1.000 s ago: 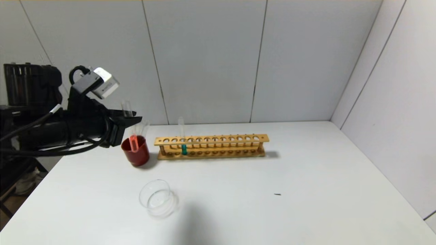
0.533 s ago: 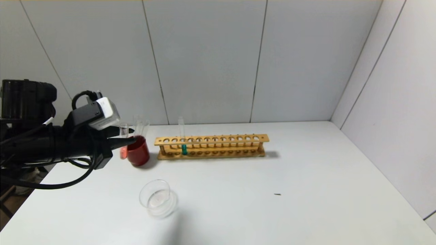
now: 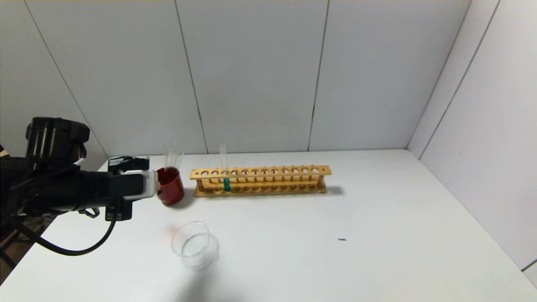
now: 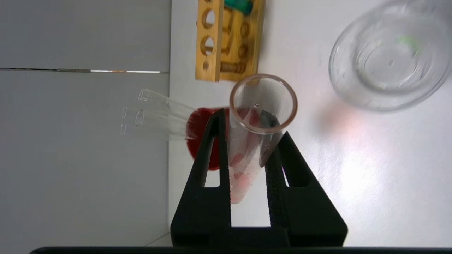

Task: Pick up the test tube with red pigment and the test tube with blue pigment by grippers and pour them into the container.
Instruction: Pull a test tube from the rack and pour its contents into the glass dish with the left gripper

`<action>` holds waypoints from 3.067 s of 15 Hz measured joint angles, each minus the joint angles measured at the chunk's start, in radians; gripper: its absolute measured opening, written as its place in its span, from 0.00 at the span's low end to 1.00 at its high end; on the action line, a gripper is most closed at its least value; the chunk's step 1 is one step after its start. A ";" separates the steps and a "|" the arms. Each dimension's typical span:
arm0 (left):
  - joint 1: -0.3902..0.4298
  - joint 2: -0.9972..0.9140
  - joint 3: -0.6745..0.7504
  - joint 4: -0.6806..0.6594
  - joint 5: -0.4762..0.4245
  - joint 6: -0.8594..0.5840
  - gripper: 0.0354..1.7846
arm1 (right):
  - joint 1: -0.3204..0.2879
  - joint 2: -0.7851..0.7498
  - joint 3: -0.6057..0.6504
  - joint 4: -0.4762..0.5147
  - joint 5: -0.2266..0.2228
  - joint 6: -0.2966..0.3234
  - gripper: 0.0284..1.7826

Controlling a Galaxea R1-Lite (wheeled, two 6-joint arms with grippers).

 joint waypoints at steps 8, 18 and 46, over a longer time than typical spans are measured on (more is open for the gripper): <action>-0.052 0.015 0.030 0.009 0.092 0.266 0.17 | 0.000 0.000 0.000 0.000 0.000 0.000 0.98; -0.074 0.085 0.042 -0.009 0.152 0.496 0.17 | 0.000 0.000 0.000 0.000 0.000 0.000 0.98; -0.212 0.266 0.003 -0.101 0.379 0.664 0.17 | 0.000 0.000 0.000 0.000 0.000 0.000 0.98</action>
